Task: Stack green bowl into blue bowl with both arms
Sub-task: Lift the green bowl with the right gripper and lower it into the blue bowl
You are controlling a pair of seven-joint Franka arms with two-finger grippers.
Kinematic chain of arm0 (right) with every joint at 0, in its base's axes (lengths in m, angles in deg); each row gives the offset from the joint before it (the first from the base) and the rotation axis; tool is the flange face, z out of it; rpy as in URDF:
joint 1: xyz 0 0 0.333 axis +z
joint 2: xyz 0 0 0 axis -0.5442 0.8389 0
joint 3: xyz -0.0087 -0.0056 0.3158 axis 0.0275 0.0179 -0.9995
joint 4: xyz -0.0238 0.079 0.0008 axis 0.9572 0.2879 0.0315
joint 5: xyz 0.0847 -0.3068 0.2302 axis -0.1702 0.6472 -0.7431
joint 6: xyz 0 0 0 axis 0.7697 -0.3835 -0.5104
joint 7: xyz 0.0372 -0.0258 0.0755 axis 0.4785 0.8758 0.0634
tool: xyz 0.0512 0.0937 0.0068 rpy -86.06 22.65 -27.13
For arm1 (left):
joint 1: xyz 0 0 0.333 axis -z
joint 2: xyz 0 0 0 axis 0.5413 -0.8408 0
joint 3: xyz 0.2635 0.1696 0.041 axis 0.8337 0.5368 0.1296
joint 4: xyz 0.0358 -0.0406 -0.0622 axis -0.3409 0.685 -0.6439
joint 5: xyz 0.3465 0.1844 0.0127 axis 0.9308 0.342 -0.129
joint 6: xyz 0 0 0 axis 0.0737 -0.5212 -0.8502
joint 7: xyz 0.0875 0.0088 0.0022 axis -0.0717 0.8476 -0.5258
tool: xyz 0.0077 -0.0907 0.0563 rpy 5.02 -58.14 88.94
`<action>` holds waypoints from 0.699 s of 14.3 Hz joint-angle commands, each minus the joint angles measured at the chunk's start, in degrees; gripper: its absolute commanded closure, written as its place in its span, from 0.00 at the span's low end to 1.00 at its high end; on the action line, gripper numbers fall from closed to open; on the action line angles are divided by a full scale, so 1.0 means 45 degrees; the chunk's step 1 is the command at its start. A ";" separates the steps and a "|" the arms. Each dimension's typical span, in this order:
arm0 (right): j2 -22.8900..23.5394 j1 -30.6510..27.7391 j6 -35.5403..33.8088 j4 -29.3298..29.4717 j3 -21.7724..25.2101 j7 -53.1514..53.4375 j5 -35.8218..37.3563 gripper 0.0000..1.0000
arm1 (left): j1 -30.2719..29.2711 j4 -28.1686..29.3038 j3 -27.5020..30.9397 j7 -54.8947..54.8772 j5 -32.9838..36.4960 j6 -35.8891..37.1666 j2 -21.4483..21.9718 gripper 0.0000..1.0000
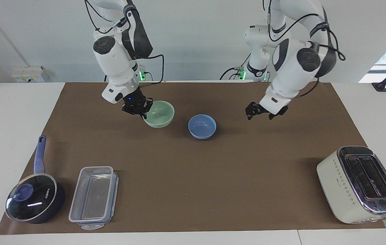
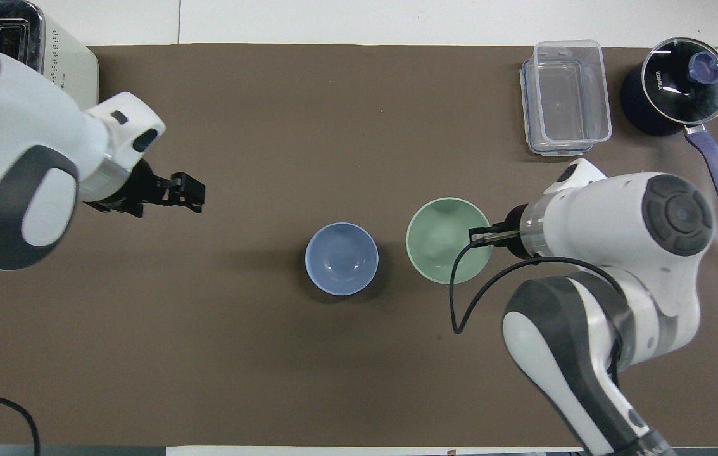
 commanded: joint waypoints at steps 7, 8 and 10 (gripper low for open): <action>0.2157 0.2801 0.2836 0.0433 0.0058 0.2418 -0.0272 1.00 | -0.2196 -0.2666 -0.0094 -0.2701 0.1211 0.4251 0.0392 0.00; 0.2333 0.2840 0.2760 0.0608 0.0058 0.2497 -0.0272 1.00 | -0.2196 -0.2666 -0.0114 -0.2972 0.1269 0.4233 0.0547 0.00; 0.2510 0.3036 0.2778 0.0727 0.0058 0.2634 -0.0252 1.00 | -0.2099 -0.2530 -0.0211 -0.3462 0.1465 0.3844 0.0724 0.00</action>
